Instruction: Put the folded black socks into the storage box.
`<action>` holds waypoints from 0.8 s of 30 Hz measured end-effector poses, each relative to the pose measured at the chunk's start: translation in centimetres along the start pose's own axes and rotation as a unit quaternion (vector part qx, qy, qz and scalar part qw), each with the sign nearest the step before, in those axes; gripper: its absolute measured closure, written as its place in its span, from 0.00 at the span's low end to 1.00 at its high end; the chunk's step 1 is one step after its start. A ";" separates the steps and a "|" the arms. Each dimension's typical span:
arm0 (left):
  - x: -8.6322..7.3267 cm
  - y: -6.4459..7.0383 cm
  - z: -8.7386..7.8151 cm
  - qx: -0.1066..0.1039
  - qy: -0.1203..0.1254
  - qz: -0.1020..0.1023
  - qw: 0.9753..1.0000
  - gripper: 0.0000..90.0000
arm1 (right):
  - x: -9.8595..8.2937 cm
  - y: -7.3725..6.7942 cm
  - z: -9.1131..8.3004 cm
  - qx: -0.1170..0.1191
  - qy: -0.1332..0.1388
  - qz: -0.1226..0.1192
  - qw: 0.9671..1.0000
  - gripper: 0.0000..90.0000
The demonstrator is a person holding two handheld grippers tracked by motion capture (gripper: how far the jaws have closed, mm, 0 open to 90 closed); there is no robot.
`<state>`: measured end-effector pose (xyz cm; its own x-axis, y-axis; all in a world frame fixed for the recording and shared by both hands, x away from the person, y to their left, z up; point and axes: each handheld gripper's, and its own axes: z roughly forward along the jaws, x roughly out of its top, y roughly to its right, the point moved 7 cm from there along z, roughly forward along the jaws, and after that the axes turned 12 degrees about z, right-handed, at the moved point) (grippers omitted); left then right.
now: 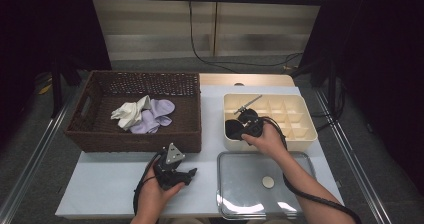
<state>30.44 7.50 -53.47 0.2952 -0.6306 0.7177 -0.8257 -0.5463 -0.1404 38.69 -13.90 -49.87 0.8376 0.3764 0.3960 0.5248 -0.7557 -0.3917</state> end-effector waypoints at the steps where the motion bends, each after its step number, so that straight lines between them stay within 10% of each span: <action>1: 0.0 0.0 0.0 0.000 0.000 0.000 1.000 0.32 | 0.0 0.0 -0.1 0.001 0.004 0.003 1.000 1.00; 24: 0.0 0.0 0.0 0.000 0.000 0.000 1.000 0.31 | -1.1 -0.5 -5.9 -0.004 0.052 -0.014 0.999 0.78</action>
<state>30.43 7.49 -53.47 0.2947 -0.6304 0.7182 -0.8254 -0.5466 -0.1411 36.63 -17.05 -45.19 0.8022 0.3390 0.4914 0.5456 -0.7505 -0.3729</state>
